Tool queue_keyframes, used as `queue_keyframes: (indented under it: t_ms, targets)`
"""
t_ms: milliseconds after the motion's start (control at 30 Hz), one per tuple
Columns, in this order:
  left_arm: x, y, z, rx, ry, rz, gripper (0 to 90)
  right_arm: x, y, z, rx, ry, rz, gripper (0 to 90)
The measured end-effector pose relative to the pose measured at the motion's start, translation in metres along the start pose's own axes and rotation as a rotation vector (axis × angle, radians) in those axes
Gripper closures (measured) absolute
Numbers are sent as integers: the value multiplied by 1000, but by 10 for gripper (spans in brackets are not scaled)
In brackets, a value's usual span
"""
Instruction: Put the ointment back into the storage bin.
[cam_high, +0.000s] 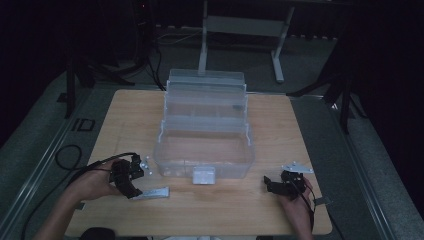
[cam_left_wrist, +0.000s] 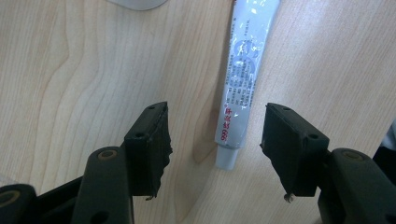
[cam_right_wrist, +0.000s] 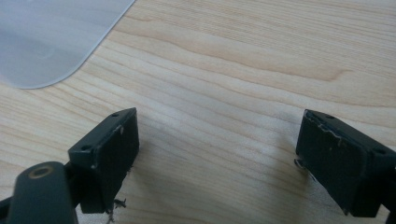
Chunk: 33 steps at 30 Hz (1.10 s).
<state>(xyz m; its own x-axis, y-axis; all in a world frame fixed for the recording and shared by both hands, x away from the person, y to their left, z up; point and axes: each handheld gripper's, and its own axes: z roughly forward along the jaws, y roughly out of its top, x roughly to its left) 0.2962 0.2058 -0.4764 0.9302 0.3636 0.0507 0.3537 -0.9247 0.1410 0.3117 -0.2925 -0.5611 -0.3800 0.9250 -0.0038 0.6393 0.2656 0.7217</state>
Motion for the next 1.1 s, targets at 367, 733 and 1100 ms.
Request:
queue_keyframes:
  t_ms: [367, 733, 1100]
  targets:
    - [-3, 6, 5, 19, -14, 37, 461, 0, 0, 0, 0, 0, 0, 130]
    - [-6, 17, 19, 50, -43, 79, 533, 0, 0, 0, 0, 0, 0, 130]
    - [-8, 21, 31, 95, -65, 101, 593, 0, 0, 0, 0, 0, 0, 130]
